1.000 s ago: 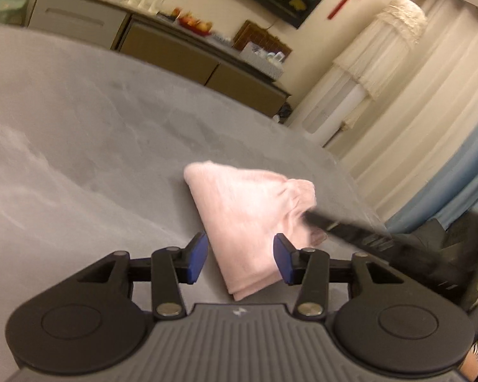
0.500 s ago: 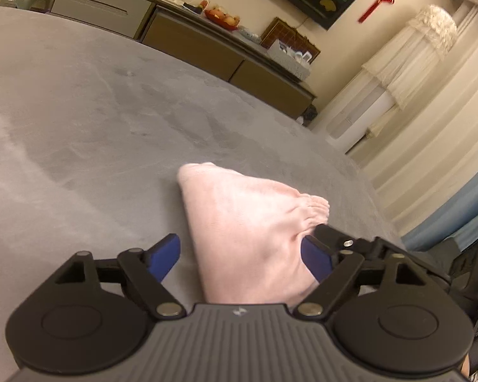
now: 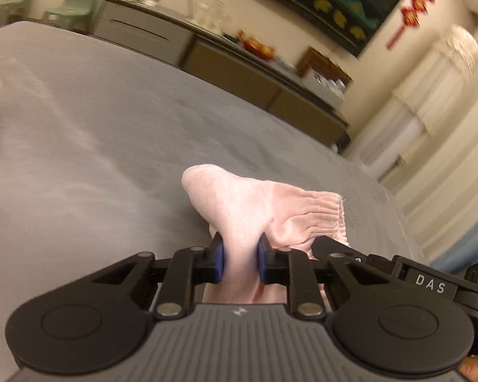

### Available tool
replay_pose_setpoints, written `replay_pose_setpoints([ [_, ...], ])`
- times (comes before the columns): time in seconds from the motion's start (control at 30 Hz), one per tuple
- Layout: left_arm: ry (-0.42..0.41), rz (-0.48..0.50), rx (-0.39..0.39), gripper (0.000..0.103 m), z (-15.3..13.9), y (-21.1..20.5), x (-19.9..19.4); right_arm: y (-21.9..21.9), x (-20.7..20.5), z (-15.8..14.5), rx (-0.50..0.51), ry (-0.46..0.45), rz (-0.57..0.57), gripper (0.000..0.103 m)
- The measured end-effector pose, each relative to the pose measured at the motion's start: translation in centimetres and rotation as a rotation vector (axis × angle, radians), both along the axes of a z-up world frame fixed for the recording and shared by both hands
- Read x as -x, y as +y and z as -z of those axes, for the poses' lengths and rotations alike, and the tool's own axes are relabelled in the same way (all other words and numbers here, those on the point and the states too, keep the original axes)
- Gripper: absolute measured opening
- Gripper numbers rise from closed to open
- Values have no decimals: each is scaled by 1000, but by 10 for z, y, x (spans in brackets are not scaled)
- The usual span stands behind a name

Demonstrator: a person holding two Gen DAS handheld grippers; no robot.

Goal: Fold clothes

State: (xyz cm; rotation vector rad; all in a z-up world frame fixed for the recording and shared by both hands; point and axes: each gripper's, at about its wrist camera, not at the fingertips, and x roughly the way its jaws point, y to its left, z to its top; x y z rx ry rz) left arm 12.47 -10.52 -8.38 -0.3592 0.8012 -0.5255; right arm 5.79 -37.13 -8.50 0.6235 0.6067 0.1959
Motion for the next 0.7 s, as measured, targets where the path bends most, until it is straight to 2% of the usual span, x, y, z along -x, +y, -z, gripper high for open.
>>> replay_pose_setpoints([
  [0.13,-11,-84,48,19,-11,47,13,43,-10,-15,14,-31,-64,24],
  [0.3,-102,-189,80,19,-43,113,23,103,-24,-48,29,-102,-162,24],
  [0.5,-218,-366,38,19,-89,197,23,196,-60,-88,12,-205,-308,24],
  [0.57,-208,-425,0,20,-88,219,15,231,-78,-86,17,-208,-343,24],
  [0.67,-94,-464,-39,22,-62,240,-10,279,-110,-67,62,-157,-366,24],
  [0.7,-67,-470,-55,25,-51,246,-15,292,-122,-56,94,-126,-366,24],
])
